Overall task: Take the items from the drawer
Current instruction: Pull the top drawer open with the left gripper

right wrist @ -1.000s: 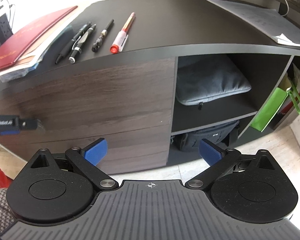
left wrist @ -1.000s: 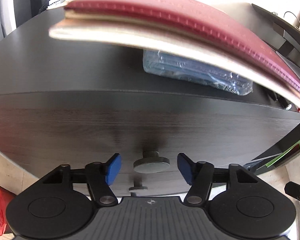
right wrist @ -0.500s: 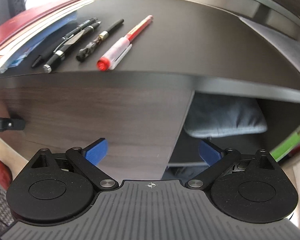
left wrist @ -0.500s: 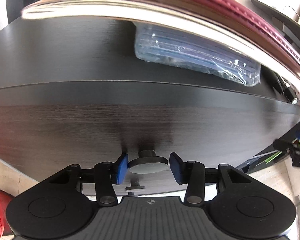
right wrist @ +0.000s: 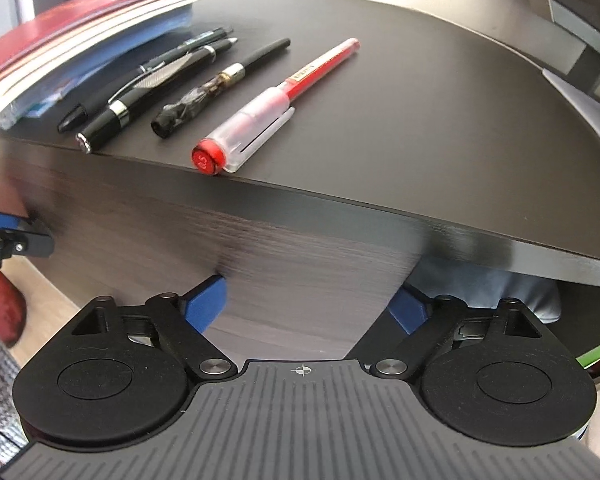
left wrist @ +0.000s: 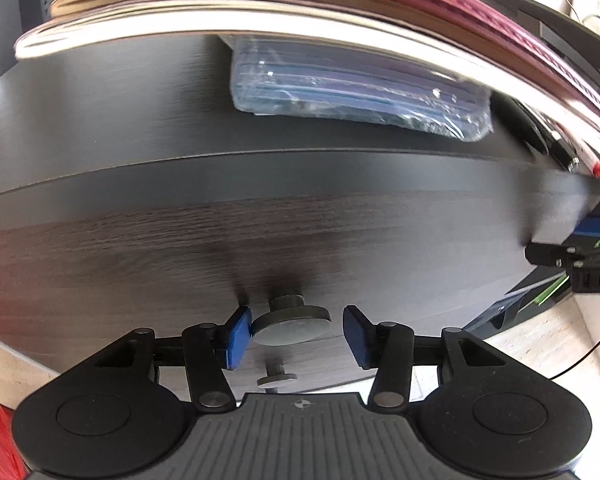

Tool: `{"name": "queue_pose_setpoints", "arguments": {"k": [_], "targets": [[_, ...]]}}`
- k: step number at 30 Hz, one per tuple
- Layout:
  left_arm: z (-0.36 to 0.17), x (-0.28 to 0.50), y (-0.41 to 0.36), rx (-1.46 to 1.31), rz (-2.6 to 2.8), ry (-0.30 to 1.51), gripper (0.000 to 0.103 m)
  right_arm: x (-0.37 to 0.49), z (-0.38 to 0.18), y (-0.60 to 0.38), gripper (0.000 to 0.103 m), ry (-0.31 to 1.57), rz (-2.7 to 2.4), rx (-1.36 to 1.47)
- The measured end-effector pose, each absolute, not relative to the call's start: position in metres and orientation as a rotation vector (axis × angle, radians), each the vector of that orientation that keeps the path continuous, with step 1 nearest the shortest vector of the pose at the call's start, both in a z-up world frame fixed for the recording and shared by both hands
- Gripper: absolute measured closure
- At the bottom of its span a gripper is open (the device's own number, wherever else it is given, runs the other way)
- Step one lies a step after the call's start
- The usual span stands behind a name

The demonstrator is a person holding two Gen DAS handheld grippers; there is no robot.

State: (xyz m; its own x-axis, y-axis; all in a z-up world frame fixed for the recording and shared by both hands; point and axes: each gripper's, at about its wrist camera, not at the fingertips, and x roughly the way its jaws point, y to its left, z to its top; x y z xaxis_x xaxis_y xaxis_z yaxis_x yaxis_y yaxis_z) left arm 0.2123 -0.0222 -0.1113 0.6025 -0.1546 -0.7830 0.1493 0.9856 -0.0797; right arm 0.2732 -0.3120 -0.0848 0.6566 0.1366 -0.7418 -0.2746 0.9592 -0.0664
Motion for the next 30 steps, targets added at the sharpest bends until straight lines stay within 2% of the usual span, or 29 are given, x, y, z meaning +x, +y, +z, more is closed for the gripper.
{"name": "queue_pose_setpoints", "arguments": {"k": [5, 14, 15, 17, 19, 23, 26, 30], "targets": [[-0.113, 0.199, -0.028, 0.048, -0.190, 0.912, 0.051, 0.270, -0.084, -0.307, 0.013, 0.845, 0.245, -0.214], [-0.110, 0.151, -0.024, 0.077, -0.244, 0.993, 0.049, 0.247, -0.085, -0.307, 0.014, 0.869, 0.243, -0.246], [-0.109, 0.145, -0.023, 0.075, -0.252, 1.008, 0.048, 0.240, -0.085, -0.308, 0.014, 0.871, 0.238, -0.240], [-0.104, 0.130, -0.020, 0.100, -0.255, 1.026, 0.032, 0.228, -0.085, -0.309, 0.015, 0.874, 0.224, -0.222], [-0.099, 0.110, -0.018, 0.146, -0.253, 1.028, 0.023, 0.216, -0.082, -0.311, 0.014, 0.885, 0.201, -0.172], [-0.093, 0.071, -0.007, 0.189, -0.337, 1.012, 0.022, 0.187, -0.069, -0.316, 0.007, 0.887, 0.137, -0.118], [-0.085, 0.074, -0.001, 0.184, -0.406, 0.968, 0.021, 0.158, -0.051, -0.320, 0.004, 0.863, 0.079, -0.096], [-0.039, 0.061, 0.040, 0.142, -0.436, 0.858, 0.019, 0.126, -0.022, -0.318, 0.002, 0.794, 0.025, -0.033]]}}
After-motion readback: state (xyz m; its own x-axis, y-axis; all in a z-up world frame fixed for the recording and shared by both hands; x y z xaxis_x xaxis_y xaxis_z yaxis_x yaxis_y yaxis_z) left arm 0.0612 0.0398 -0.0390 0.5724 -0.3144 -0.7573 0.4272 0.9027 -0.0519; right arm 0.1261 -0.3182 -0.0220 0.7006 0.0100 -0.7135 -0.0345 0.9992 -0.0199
